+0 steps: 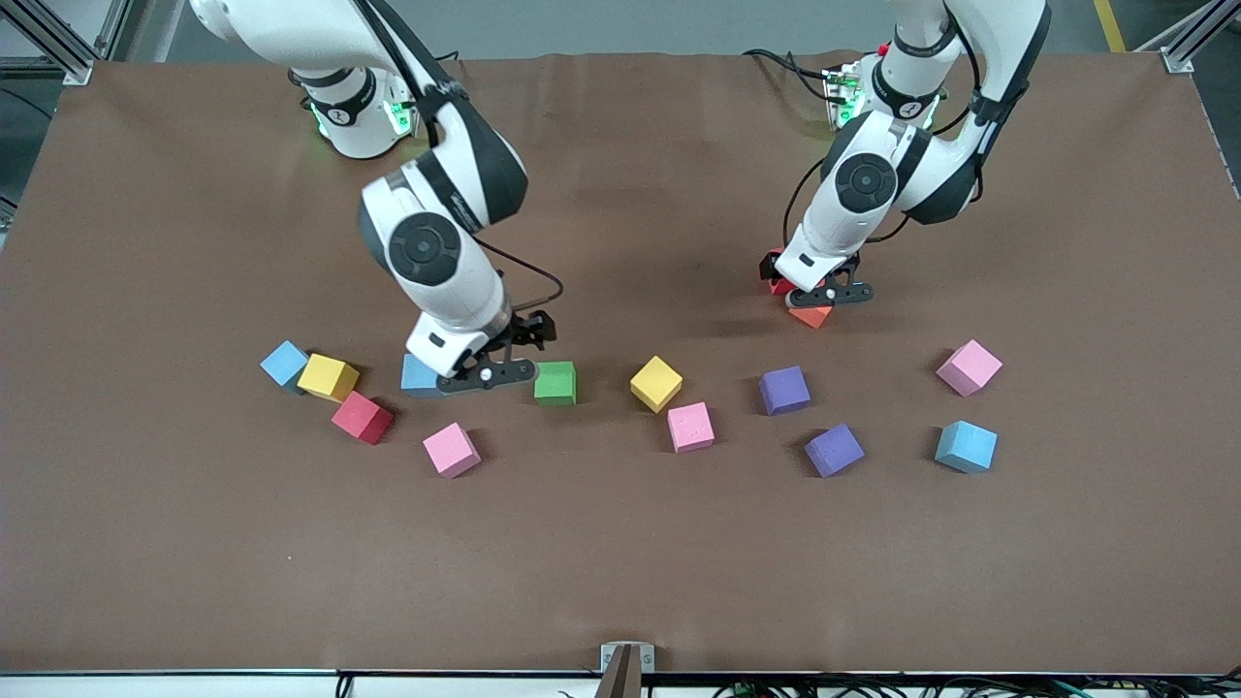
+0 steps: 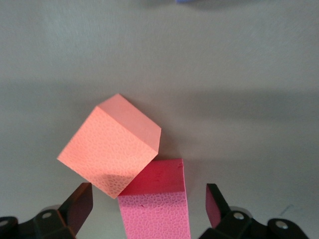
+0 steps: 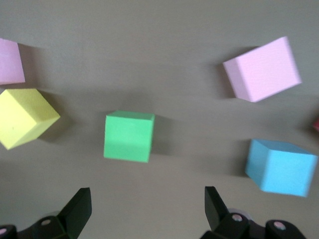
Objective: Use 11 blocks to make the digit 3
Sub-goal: 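Close the right gripper on the green cube while the left gripper grasps the red cube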
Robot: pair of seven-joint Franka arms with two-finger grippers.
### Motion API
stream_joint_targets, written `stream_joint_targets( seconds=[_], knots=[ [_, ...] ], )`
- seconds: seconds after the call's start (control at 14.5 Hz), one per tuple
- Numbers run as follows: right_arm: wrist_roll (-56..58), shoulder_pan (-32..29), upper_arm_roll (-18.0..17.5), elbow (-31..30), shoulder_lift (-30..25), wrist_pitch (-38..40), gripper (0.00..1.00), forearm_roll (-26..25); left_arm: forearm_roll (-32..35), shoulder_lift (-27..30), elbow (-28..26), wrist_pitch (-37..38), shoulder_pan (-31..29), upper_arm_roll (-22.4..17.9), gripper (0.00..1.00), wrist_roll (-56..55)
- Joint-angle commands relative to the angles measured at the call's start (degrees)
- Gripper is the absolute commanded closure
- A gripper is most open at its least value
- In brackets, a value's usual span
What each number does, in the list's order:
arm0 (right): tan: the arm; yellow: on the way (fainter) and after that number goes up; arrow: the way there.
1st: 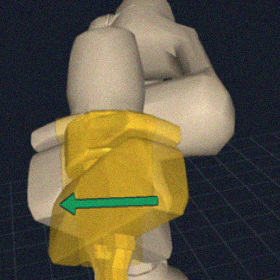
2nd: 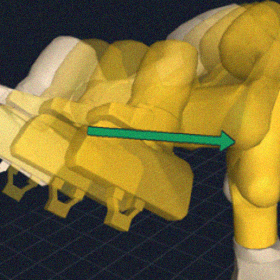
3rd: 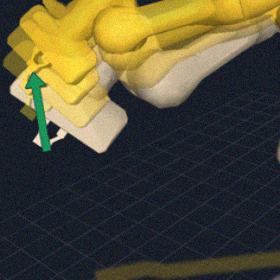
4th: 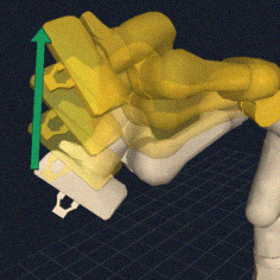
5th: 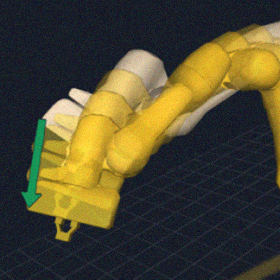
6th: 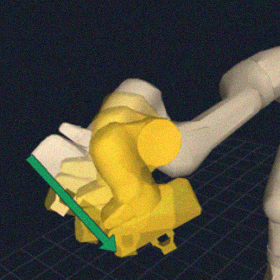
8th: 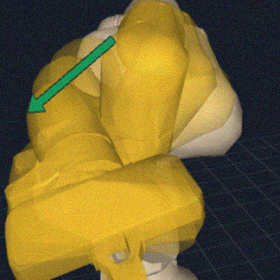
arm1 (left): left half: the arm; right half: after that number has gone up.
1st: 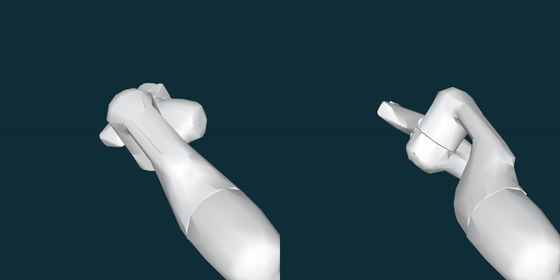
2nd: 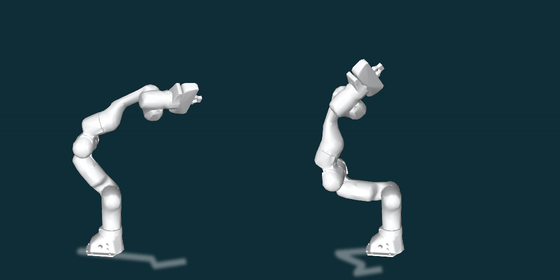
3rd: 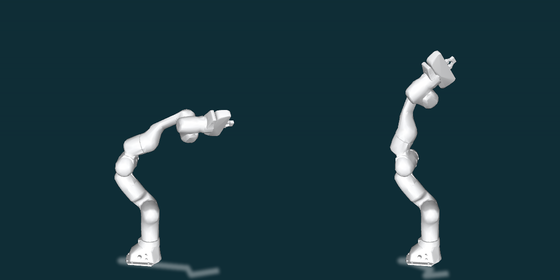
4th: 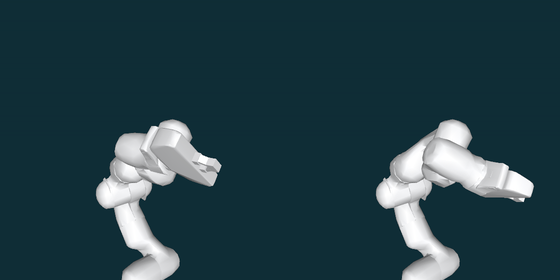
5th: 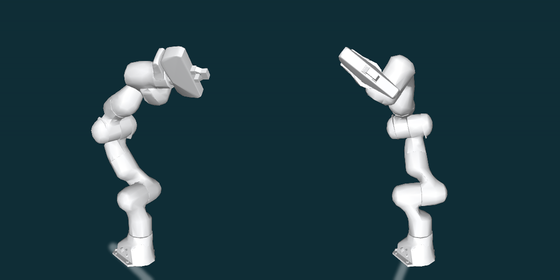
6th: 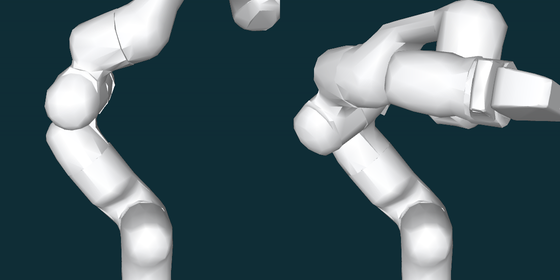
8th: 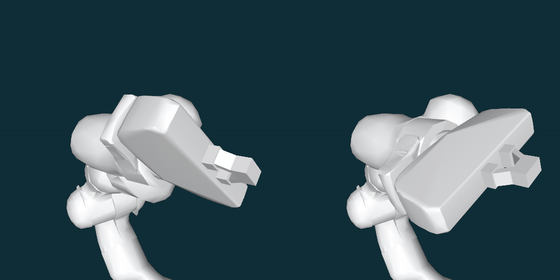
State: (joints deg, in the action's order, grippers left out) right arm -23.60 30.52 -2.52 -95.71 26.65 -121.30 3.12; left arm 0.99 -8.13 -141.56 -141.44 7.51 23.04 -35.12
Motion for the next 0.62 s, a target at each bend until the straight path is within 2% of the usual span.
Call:
stream_joint_targets(
  seconds=[0.0, 0.55],
  knots=[
    [-3.81, 2.43, 0.76, -0.71, 2.95, -5.76, 0.00, 0.48, 0.15, -0.92, -0.64, -1.03, 0.75, 1.21, 0.00, -3.80],
    [-4.87, 5.07, 1.11, -0.62, 9.20, -11.23, 0.00, 0.22, 0.15, -1.89, -1.78, -1.03, 2.34, 1.22, 0.00, -5.74]
  ],
)
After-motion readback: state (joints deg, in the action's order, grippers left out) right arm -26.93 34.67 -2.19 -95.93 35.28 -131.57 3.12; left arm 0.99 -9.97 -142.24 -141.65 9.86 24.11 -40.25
